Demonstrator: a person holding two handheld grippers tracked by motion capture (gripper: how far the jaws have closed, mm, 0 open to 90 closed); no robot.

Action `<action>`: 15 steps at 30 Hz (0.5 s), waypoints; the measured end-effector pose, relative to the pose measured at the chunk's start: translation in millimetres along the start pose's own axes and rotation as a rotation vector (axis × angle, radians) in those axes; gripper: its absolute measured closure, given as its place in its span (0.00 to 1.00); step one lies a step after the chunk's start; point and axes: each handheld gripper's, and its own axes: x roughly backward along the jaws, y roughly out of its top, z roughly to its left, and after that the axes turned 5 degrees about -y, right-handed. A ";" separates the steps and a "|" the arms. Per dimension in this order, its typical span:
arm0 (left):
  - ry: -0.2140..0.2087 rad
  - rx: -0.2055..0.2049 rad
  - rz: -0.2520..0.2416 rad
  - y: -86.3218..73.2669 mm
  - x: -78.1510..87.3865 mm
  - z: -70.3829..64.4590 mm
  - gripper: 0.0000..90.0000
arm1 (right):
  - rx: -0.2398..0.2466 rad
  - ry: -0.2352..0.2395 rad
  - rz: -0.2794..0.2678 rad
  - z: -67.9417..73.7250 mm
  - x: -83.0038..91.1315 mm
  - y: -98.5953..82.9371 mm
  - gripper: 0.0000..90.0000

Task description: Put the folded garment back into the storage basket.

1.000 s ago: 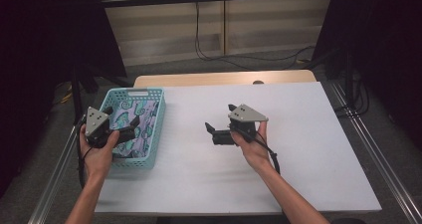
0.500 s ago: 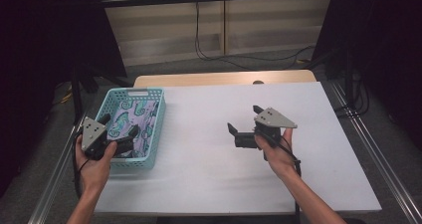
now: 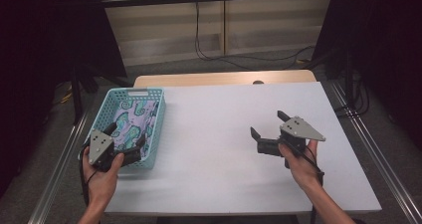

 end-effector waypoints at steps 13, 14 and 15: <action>-0.008 0.077 -0.019 -9.3 0.6 -22.5 0.01 | -0.019 -0.092 -0.010 -25.3 40.6 -15.5 0.00; -0.010 0.079 -0.038 -9.8 1.4 -24.2 0.01 | -0.022 -0.097 -0.009 -26.8 43.6 -16.5 0.00; -0.007 0.076 -0.037 -11.1 1.4 -26.6 0.01 | -0.029 -0.100 -0.010 -28.0 46.3 -17.3 0.00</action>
